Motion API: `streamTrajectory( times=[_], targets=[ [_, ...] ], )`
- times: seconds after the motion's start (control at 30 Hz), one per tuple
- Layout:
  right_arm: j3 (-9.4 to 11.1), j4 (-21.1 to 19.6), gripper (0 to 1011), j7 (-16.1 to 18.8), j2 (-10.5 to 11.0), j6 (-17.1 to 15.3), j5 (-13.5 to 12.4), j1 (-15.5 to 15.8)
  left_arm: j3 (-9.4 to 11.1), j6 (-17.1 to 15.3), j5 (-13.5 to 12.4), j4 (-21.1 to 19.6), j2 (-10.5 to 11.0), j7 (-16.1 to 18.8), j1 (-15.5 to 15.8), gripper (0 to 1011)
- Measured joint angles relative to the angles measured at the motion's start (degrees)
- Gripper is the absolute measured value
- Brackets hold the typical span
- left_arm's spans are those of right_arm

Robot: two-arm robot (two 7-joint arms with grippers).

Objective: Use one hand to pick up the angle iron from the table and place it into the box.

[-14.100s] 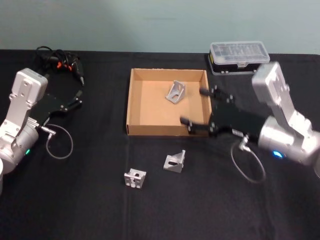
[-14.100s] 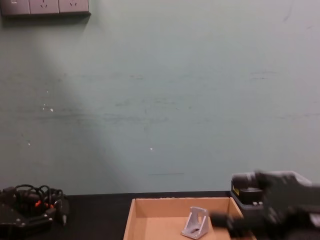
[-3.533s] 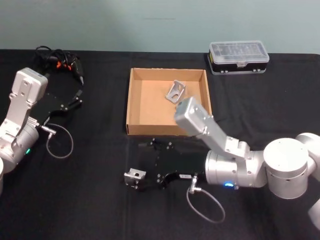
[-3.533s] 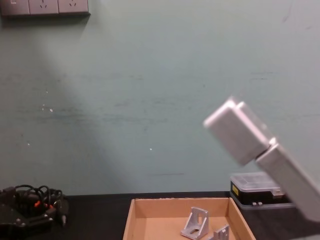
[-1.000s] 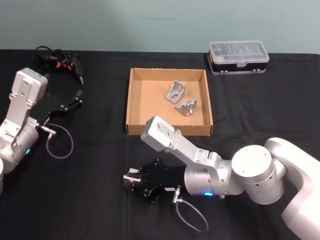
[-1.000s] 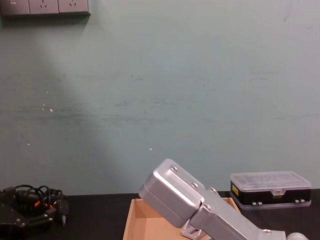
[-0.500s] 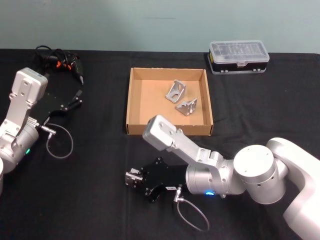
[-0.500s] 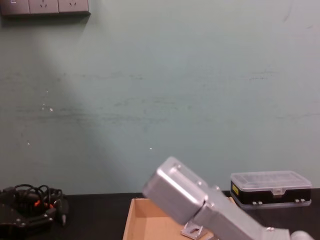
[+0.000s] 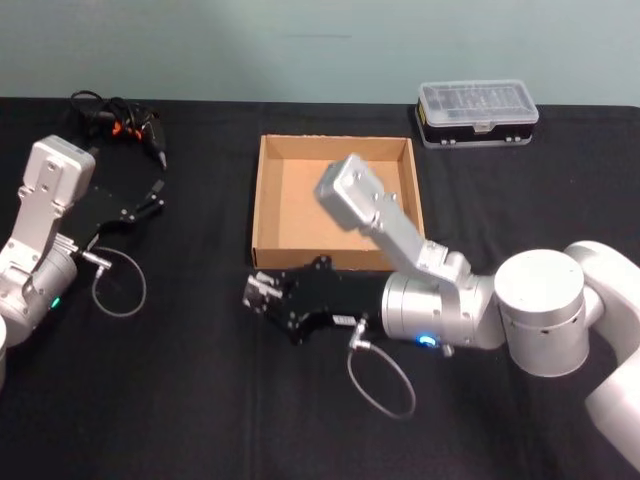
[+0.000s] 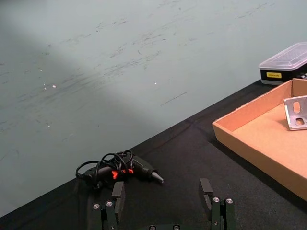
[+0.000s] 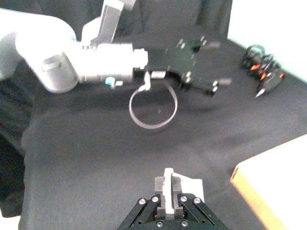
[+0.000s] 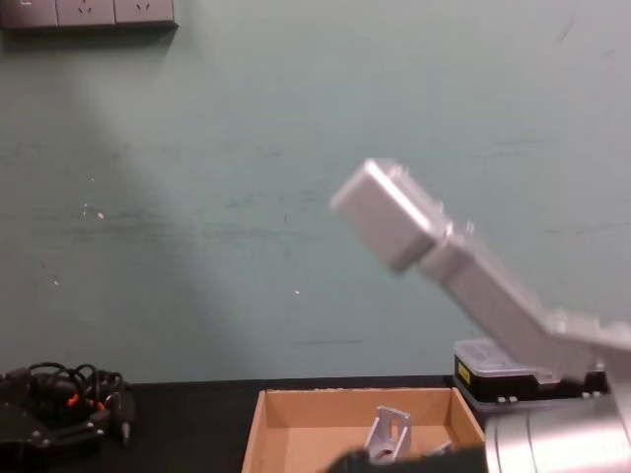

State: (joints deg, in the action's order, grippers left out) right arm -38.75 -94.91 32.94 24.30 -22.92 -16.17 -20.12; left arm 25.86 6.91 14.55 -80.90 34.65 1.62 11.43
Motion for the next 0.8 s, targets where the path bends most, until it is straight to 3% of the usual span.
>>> streamTrajectory(
  times=[0.33, 0.8],
  targets=[
    [3.4, 0.0, 87, -4.9, -2.7, -1.3, -3.2, -2.0, 0.0, 0.0, 0.0, 0.0, 0.0, 0.0, 0.0, 1011],
    [6.5, 9.3, 87, -13.4, -9.0, -1.8, -1.4, -6.2, 0.0, 0.0, 0.0, 0.0, 0.0, 0.0, 0.0, 1011]
  ],
)
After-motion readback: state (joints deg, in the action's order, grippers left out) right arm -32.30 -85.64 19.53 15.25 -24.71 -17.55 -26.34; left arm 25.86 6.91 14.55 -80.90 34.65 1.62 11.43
